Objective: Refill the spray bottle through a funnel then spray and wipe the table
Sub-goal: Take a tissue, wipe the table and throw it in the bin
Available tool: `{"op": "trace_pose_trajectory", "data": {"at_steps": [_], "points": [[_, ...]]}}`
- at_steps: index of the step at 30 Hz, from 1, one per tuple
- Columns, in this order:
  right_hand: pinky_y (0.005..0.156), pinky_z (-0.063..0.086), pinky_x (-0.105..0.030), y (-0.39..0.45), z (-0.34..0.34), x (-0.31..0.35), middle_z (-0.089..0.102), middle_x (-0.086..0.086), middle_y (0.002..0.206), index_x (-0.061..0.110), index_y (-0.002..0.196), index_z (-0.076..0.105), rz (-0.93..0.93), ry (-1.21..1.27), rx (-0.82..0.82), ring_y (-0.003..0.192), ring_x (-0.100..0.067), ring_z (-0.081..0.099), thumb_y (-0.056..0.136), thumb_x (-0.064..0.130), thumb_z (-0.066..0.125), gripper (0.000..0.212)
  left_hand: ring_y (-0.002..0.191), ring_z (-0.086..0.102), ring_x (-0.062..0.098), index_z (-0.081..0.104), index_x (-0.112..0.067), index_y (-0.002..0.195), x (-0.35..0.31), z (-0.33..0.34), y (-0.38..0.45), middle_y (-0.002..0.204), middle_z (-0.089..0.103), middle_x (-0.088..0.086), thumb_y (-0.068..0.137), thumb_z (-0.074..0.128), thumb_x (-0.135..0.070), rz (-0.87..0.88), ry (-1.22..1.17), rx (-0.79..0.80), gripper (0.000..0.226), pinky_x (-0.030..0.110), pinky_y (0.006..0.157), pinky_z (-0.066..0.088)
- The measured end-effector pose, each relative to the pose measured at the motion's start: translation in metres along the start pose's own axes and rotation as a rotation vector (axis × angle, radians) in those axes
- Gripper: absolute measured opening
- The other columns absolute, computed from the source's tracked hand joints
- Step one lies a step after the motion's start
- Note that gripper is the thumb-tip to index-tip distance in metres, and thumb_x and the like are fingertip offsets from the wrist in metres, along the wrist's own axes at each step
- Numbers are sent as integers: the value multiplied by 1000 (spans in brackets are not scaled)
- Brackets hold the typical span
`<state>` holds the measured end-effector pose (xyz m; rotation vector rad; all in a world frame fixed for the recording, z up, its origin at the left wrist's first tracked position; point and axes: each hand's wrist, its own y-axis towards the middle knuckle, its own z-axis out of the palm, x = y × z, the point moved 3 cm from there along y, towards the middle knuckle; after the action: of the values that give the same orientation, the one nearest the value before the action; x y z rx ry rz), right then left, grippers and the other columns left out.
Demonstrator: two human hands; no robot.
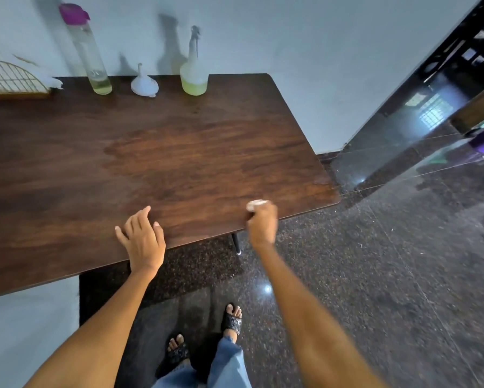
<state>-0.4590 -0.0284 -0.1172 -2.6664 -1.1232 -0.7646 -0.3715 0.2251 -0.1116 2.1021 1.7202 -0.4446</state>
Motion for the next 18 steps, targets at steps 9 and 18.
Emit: {"op": "trace_pose_trajectory", "data": {"at_steps": [9,18], "points": [[86,53,-35,-23,2,40,65,-12,105,4,96,70,-338,85,166,99,-28,57,69,-18,49,41,125,42,39,45,-3,131,-19,2,18,127,54,21,95,44,-11,-59,15,-41,37,60,111,14],[69,43,-32,118,-120,-168,53,-17,87,4,80,69,341,8,-181,82,-33,57,77,-3,41,29,121,46,39,48,-4,127,-64,35,-6,125,54,19,93,50,-11,-43,94,-26,35,63,108,18]]}}
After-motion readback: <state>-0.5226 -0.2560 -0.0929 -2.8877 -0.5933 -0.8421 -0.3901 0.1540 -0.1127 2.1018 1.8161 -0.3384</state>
